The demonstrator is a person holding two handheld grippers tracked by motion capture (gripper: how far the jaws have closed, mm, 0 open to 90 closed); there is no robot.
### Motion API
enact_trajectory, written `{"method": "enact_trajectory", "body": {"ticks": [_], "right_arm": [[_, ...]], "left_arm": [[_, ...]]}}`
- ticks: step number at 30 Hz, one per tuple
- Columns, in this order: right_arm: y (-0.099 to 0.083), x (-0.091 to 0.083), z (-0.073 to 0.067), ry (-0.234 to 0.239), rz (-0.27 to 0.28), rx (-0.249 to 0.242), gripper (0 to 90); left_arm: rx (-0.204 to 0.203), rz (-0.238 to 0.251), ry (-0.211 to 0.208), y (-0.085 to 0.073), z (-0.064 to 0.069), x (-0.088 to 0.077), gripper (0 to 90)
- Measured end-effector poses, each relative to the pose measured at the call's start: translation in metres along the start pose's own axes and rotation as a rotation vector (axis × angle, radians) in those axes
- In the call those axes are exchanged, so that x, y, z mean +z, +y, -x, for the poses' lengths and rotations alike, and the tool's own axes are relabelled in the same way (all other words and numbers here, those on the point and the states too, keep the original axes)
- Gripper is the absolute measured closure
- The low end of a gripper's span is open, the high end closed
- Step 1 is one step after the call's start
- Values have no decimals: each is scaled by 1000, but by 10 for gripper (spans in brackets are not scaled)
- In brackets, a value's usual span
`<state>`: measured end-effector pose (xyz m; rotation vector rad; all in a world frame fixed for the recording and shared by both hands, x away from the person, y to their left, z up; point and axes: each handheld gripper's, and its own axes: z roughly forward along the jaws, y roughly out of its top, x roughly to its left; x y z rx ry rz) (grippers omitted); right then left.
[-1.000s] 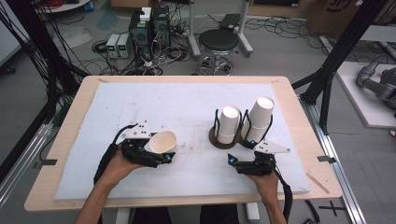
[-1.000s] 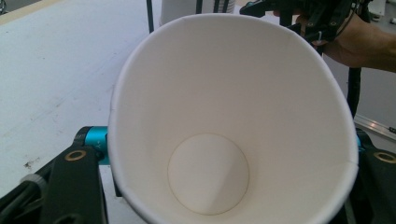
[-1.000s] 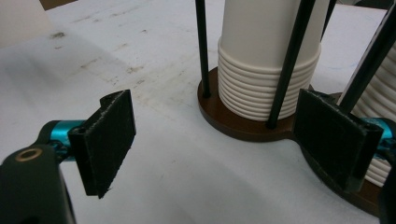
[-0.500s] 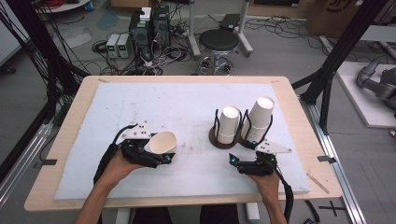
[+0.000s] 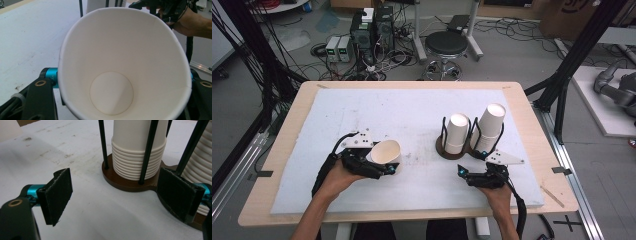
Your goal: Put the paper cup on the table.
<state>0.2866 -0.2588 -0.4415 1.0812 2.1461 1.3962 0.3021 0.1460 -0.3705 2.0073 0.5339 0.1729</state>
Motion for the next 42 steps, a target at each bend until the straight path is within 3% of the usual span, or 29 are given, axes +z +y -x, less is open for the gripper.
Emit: {"method": "enact_trajectory", "body": {"ticks": [16,28,42], "right_arm": [[-5,4,1,-11,-25,-6,139],[-7,6,3,-21,-35,-3,139],[-6,6,2,-23,-43,-5,139]], "left_arm": [[14,-38,27,0,-1,7,296],[20,-90,64,-3,-3,25,296],[12,-103,99,-10,-8,40,296]]}}
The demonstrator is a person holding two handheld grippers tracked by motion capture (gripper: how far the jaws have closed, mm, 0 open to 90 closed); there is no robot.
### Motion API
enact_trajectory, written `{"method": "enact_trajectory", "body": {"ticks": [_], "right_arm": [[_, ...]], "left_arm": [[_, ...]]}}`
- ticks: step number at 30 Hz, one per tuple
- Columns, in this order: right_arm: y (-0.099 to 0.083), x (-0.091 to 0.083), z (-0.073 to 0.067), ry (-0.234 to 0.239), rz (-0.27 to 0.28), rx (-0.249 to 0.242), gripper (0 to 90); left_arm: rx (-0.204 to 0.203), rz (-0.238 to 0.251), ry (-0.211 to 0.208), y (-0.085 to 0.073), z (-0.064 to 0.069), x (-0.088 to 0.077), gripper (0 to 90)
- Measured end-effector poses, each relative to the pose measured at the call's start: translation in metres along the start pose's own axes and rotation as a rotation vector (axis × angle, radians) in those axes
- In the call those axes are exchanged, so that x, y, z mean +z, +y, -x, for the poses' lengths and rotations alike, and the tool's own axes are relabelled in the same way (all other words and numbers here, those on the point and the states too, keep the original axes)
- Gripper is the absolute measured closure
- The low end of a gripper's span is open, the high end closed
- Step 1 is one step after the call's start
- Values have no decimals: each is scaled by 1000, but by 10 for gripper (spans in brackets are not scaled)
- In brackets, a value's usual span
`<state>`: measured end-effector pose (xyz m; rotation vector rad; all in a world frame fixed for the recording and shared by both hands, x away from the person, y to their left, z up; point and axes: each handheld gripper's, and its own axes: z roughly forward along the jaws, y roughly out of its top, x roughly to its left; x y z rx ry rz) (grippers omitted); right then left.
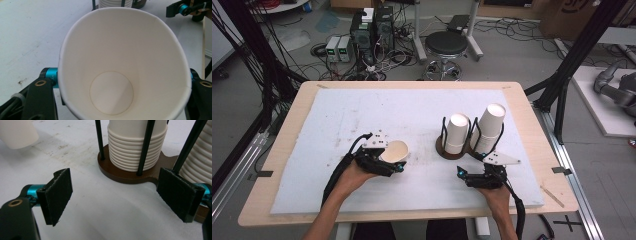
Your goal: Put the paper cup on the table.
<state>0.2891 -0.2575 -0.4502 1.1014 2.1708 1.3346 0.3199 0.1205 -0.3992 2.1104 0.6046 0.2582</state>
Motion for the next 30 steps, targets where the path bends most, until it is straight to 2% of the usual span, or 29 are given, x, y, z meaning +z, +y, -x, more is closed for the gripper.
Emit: {"method": "enact_trajectory", "body": {"ticks": [7,14,19,30], "right_arm": [[0,0,0,0,-6,2,139],[0,0,0,-1,-5,0,139],[0,0,0,-2,-1,-2,139],[0,0,-1,-1,-4,-3,139]], "left_arm": [[-7,-7,17,-3,-2,7,296],[6,4,45,-6,-1,15,296],[5,-20,51,-10,1,25,296],[4,-14,60,-10,2,27,289]]}}
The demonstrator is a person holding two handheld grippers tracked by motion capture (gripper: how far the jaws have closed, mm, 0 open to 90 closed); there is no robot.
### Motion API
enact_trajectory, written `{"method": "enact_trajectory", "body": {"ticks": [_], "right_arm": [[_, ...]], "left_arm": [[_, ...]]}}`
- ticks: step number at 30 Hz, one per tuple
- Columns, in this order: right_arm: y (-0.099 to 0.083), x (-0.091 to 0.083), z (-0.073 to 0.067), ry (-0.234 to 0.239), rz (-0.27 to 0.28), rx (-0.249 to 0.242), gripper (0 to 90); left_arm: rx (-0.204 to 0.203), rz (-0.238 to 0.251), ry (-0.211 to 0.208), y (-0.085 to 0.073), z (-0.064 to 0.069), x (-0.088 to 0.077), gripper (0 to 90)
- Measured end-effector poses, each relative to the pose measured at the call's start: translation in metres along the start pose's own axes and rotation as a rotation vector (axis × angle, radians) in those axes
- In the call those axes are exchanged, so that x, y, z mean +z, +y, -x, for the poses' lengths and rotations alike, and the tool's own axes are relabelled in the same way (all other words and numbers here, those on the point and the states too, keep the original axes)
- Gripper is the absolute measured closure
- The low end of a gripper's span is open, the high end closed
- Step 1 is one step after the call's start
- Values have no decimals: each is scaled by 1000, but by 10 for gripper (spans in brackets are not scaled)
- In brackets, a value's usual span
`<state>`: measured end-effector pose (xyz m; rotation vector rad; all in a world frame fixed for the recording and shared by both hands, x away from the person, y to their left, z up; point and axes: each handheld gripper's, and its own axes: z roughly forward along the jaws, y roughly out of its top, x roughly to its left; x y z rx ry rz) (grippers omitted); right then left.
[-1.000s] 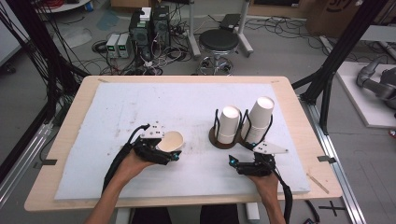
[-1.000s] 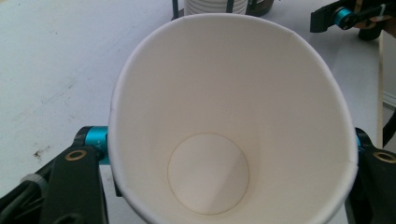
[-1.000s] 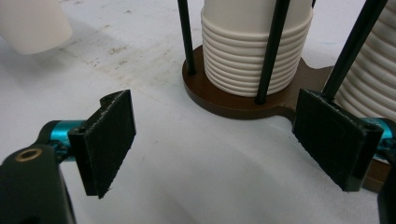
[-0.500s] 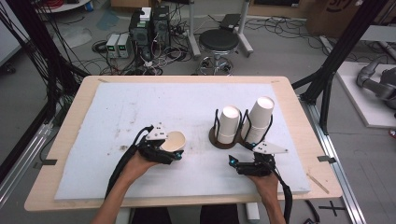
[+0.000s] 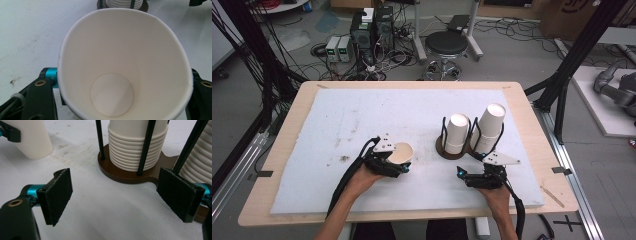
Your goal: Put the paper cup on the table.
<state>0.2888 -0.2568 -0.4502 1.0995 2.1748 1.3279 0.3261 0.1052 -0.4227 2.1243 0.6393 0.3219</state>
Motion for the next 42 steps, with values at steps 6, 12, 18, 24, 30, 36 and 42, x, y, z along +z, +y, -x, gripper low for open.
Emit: {"method": "enact_trajectory", "body": {"ticks": [6,12,18,24,30,36,42], "right_arm": [[0,0,1,1,4,0,139],[0,0,1,4,0,0,139],[0,0,1,1,5,-2,139],[0,0,1,1,7,-1,139],[0,0,0,2,1,4,139],[0,0,0,3,2,-1,139],[0,0,0,-1,6,0,139]], "left_arm": [[-9,-6,7,0,0,1,255],[-10,-22,13,-4,1,4,171],[-16,-8,12,-7,2,3,103],[-17,-2,-4,-10,1,0,96],[-36,25,-13,-20,-1,-11,93],[-55,35,-16,-27,-6,-20,92],[-42,47,-16,-35,-6,-35,92]]}}
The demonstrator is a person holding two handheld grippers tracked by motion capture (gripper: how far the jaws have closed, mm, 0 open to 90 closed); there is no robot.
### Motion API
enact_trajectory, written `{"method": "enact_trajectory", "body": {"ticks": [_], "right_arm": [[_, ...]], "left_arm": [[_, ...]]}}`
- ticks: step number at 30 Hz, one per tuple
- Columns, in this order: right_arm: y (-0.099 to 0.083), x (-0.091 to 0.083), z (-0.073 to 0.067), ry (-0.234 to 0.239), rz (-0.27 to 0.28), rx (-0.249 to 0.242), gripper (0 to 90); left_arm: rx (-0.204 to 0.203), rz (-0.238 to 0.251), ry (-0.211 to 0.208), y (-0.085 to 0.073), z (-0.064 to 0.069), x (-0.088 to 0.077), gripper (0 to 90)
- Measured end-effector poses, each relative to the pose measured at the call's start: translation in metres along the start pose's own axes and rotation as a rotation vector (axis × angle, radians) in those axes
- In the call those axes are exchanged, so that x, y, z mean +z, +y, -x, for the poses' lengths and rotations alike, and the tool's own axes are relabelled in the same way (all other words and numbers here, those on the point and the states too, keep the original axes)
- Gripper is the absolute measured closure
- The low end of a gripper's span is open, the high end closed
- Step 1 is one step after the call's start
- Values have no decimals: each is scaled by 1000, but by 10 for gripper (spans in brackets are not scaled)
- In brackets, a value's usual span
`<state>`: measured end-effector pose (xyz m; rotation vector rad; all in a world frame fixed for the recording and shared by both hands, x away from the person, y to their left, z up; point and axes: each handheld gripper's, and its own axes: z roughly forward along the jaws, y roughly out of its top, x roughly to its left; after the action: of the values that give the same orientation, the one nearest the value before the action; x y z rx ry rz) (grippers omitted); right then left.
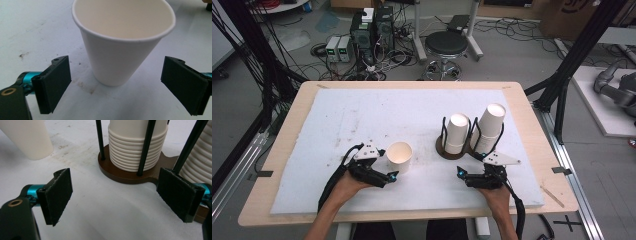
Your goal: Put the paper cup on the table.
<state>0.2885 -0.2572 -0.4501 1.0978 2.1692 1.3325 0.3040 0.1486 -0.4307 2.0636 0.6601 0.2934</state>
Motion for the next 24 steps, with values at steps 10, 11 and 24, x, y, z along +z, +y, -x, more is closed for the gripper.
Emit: {"method": "enact_trajectory", "body": {"ticks": [10,11,24], "right_arm": [[0,0,0,-6,0,-5,139],[0,0,0,-3,1,-1,139],[-1,-1,1,-14,20,8,139]], "left_arm": [[-11,34,19,-18,-7,-28,92],[-12,43,20,-19,-8,-30,92],[-64,118,70,-38,-20,-57,94]]}}
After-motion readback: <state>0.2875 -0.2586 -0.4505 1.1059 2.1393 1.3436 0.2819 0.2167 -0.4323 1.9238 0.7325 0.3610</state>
